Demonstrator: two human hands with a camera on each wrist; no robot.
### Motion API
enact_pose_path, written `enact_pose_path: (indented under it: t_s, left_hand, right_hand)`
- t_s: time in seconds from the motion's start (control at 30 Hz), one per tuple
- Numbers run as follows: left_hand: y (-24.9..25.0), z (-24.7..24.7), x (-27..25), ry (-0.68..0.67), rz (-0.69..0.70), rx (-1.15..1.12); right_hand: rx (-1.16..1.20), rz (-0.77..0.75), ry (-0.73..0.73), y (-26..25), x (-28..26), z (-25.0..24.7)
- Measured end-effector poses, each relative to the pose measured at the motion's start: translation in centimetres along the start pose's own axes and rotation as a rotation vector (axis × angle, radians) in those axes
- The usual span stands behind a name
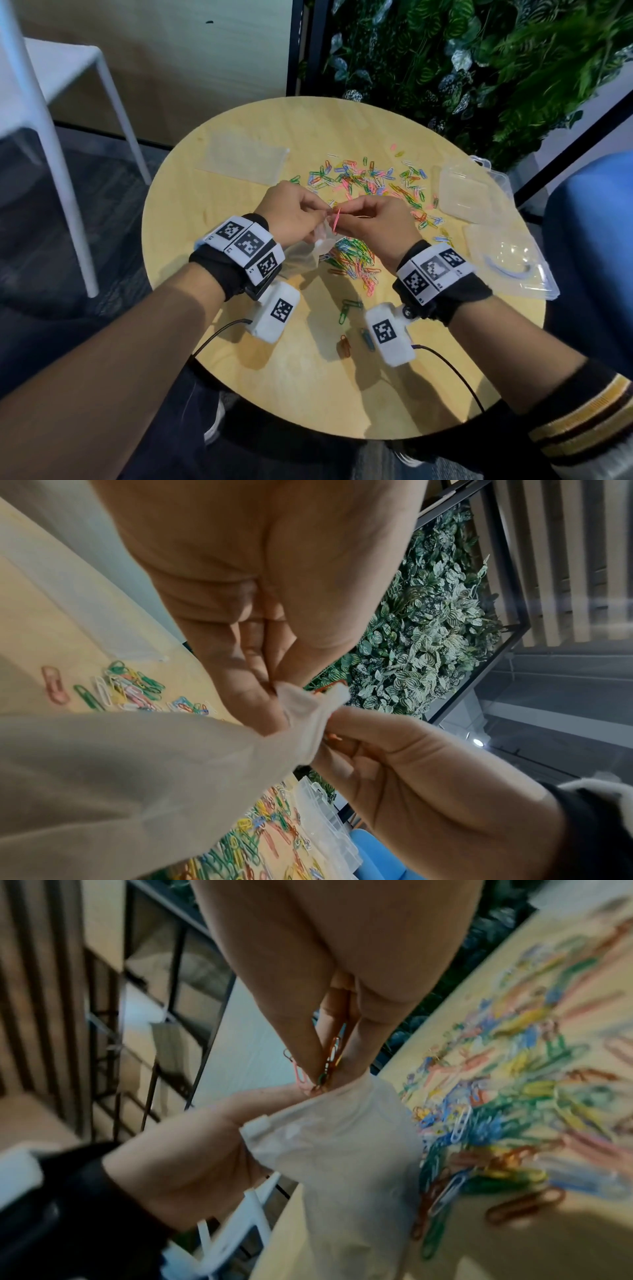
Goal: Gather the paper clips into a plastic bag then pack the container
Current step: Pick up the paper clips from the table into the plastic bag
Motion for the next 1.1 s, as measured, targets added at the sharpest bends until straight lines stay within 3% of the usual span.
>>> enact_pose_path:
  t_s: [0.1,0.2,0.37,0.57,0.63,0.7,0.8,0.9,1.1]
  left_hand:
    - [-0.2,0.4,0.2,-0.026,-0.024,-0.021]
    - [-0.3,0.6,0.3,-0.021,-0.027,-0.009]
    - [0.0,0.2,0.0,-0.032,-0.023,0.004]
    - [0.2,0.2,-0.2,-0.061,0.011,0.004]
    - [0.4,0.2,-0.2,-0.08,0.026,0.014]
    - [0.5,0.3,-0.2,-0.091,0.04,0.028]
    - [0.6,0.4,-0.4,-0.095,0.051,0.042]
    - [0.5,0.4,-0.4,-0.095,0.047,0.052]
    - [0.1,-0.4,0.0,-0.05,-0.001,0.002]
  right_hand:
    - [-0.402,-0.075,-0.13,-0.4,0.3,0.5]
    - [-0.646,-0.149,-0.201,-1.3,0.2,1.7]
    - [-0.708,-0.177,-0.346,-1.9,-0.2,2.8]
    - [-0.666,-0.253,-0.117,-3.5,0.9,-1.0]
    - [-0.758,-0.154,-0.279,-2.1,1.3,-1.3]
    - [-0.678,-0.016,-0.448,-0.2,0.7,-0.8]
    - [-0.361,0.084,-0.292,0.5,0.2,-1.5]
    - [-0.274,0.121,-0.174,0.3,0.1,-2.2]
    - [0.067,0.432,-0.346,1.0,-2.5,0.9]
Point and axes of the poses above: each hand's wrist, its own x-axis towards the middle knuckle, its own z-axis out of the palm, y = z × x, the point moved 8 cm from there along x, towards the middle knuckle, and after that the axes turned 15 degrees about -z, right-handed, at the moved point
